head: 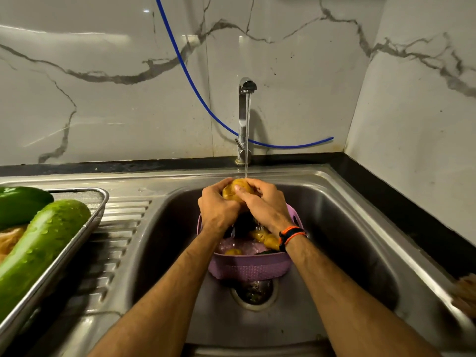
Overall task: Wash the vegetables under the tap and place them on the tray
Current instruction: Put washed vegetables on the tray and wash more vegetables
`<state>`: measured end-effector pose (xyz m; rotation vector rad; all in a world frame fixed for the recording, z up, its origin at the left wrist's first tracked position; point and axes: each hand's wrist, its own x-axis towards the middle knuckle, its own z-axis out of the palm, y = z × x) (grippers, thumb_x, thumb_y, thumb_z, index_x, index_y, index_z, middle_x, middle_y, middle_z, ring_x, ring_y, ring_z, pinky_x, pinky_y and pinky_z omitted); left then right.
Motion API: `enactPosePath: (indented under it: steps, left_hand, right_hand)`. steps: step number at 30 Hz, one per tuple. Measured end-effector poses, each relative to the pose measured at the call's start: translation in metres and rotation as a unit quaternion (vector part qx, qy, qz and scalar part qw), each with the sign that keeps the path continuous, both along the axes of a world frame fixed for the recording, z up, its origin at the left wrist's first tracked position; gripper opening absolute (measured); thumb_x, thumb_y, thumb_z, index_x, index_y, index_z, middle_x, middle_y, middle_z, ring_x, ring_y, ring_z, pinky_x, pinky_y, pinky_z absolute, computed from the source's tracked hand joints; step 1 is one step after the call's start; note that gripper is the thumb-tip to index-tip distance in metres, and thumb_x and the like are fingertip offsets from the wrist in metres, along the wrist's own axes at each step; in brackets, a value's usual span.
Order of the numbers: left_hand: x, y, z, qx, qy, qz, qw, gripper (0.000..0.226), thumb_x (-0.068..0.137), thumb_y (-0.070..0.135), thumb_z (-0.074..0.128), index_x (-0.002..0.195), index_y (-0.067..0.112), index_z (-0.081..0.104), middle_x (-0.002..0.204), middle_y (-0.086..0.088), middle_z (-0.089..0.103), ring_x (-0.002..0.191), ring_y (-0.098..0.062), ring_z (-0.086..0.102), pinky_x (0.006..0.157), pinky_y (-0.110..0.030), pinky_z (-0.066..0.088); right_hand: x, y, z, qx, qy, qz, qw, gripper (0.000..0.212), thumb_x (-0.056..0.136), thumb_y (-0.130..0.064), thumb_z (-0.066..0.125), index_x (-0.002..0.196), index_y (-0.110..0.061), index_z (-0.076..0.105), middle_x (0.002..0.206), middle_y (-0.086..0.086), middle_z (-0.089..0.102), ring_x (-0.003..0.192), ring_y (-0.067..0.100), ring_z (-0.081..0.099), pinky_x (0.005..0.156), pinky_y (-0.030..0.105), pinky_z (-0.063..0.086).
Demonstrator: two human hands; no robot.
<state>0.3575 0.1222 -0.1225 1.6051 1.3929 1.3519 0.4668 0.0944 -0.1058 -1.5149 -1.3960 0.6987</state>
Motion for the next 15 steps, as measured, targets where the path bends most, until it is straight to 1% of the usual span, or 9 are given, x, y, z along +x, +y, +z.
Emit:
enactPosePath:
  steps: [2,4,5,7,9,11,12,13,15]
  left_hand:
    - [0.002,-0.001,0.000,0.015,0.021,-0.023,0.999,0.051,0.076,0.011,0.082,0.124,0.020,0.068,0.108,0.002,0.073,0.098,-0.010,0.068,0.091,-0.031,0.058]
    - [0.005,-0.003,0.001,0.030,0.046,-0.044,0.998,0.052,0.075,0.009,0.082,0.124,0.020,0.067,0.109,0.003,0.072,0.098,-0.007,0.067,0.088,-0.022,0.056]
    - [0.006,-0.002,0.000,0.031,0.054,-0.051,0.997,0.056,0.073,0.010,0.084,0.125,0.019,0.066,0.111,0.003,0.071,0.100,-0.007,0.066,0.088,-0.020,0.054]
    - [0.005,0.001,-0.002,0.021,0.053,-0.049,0.997,0.070,0.067,0.018,0.090,0.131,0.017,0.061,0.118,0.007,0.067,0.107,-0.008,0.063,0.094,-0.022,0.052]
    - [0.004,0.002,-0.003,0.012,0.037,-0.037,0.999,0.079,0.065,0.025,0.093,0.134,0.015,0.058,0.121,0.006,0.064,0.111,-0.009,0.061,0.095,-0.021,0.050]
    - [0.006,0.002,-0.003,0.018,0.023,-0.032,0.999,0.070,0.069,0.026,0.091,0.131,0.015,0.060,0.122,0.003,0.067,0.109,-0.008,0.063,0.088,-0.015,0.050]
    - [0.007,0.001,-0.002,0.026,0.024,-0.033,0.999,0.062,0.073,0.024,0.088,0.129,0.016,0.062,0.119,0.002,0.068,0.107,-0.008,0.064,0.085,-0.012,0.050]
    - [0.008,0.000,-0.002,0.034,0.026,-0.032,0.999,0.055,0.078,0.021,0.085,0.128,0.016,0.063,0.118,0.002,0.069,0.106,-0.009,0.065,0.084,-0.012,0.052]
    - [0.010,-0.004,-0.003,0.060,0.047,-0.033,0.997,0.045,0.086,0.017,0.076,0.129,0.017,0.063,0.119,0.002,0.069,0.110,-0.011,0.064,0.093,-0.025,0.055]
  right_hand:
    - [0.000,0.006,-0.002,-0.023,0.042,-0.013,0.999,0.051,0.091,-0.048,0.062,0.136,-0.026,0.055,0.124,-0.005,0.061,0.116,0.017,0.057,0.102,0.035,0.047]
    - [0.000,0.014,-0.006,-0.055,0.130,-0.017,0.990,0.061,0.088,-0.049,0.066,0.141,-0.025,0.049,0.130,-0.003,0.060,0.118,0.020,0.058,0.104,0.040,0.047]
    - [0.000,0.017,-0.008,-0.069,0.180,-0.018,0.981,0.060,0.087,-0.046,0.068,0.140,-0.023,0.051,0.128,0.000,0.062,0.114,0.021,0.061,0.102,0.042,0.050]
    - [0.003,0.021,-0.011,-0.085,0.288,-0.016,0.954,0.045,0.089,-0.036,0.068,0.127,-0.014,0.061,0.115,0.009,0.069,0.104,0.024,0.067,0.095,0.041,0.054]
    - [0.006,0.021,-0.009,-0.098,0.399,-0.025,0.911,0.029,0.093,-0.031,0.064,0.111,-0.009,0.065,0.106,0.015,0.070,0.095,0.028,0.068,0.088,0.042,0.056]
    - [0.007,0.022,-0.007,-0.114,0.493,-0.035,0.862,0.029,0.094,-0.032,0.062,0.110,-0.007,0.061,0.104,0.018,0.067,0.096,0.031,0.067,0.089,0.047,0.055]
    - [0.007,0.022,-0.007,-0.120,0.532,-0.035,0.837,0.032,0.095,-0.033,0.061,0.113,-0.006,0.059,0.106,0.019,0.066,0.099,0.033,0.066,0.092,0.050,0.054]
    - [0.006,0.023,-0.007,-0.127,0.552,-0.036,0.824,0.036,0.094,-0.034,0.061,0.117,-0.006,0.057,0.108,0.020,0.066,0.102,0.035,0.065,0.093,0.051,0.053]
    - [0.004,0.022,-0.005,-0.137,0.582,-0.028,0.801,0.042,0.094,-0.037,0.060,0.121,-0.006,0.055,0.113,0.021,0.065,0.103,0.035,0.065,0.088,0.050,0.055]
